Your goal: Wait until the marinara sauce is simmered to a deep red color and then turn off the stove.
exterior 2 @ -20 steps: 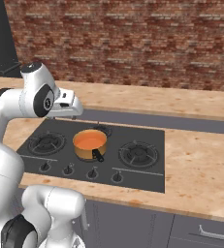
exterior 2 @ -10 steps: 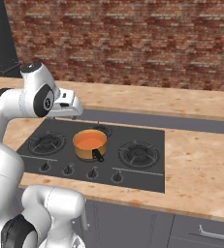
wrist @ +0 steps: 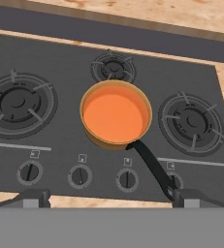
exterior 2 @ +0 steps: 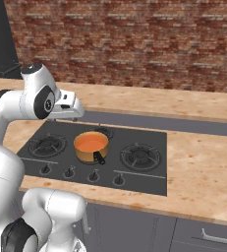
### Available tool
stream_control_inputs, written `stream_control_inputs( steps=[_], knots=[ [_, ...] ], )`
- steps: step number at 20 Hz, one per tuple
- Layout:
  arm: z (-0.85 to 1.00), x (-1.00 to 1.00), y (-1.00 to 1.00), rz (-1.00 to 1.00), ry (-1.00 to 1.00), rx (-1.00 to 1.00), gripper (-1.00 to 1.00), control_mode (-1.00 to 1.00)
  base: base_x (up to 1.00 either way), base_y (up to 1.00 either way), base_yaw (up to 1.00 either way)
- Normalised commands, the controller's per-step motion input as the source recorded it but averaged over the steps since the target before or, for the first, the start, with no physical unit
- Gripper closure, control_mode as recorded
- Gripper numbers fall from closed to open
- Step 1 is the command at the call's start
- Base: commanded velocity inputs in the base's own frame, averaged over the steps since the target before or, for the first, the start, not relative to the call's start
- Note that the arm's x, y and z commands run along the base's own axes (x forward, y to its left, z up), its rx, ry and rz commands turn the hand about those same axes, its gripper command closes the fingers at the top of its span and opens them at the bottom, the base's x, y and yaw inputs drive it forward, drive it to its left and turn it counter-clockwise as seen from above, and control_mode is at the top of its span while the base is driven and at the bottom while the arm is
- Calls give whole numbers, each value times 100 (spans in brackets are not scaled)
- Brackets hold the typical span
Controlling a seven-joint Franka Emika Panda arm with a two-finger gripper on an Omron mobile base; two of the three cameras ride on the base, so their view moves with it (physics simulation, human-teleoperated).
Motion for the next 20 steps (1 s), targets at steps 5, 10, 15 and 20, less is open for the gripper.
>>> stream_control_inputs(
  steps=[5, 10, 15, 20],
  knots=[
    [0, 0, 0, 0, 0, 0, -100, -100, 0, 0, 0],
    [0, 0, 0, 0, 0, 0, -100, -100, 0, 0, 0],
    [0, 0, 0, 0, 0, 0, -100, -100, 0, 0, 0],
    [0, 0, 0, 0, 0, 0, -100, -100, 0, 0, 0]
  ],
)
